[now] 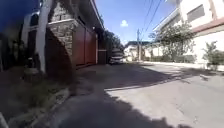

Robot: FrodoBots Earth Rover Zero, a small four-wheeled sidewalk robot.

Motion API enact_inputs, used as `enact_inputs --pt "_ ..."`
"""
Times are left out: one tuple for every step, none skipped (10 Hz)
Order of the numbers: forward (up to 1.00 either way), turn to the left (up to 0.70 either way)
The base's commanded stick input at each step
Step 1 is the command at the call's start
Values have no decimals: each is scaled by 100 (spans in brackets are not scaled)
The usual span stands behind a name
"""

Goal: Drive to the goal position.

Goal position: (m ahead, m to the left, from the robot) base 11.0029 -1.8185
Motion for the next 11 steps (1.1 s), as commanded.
enact_inputs --pt "70 0" --pt "70 0" --pt "70 0" --pt "70 0" --pt "70 0" --pt "70 0" --pt "70 0" --pt "70 0" --pt "70 0" --pt "70 0" --pt "70 0"
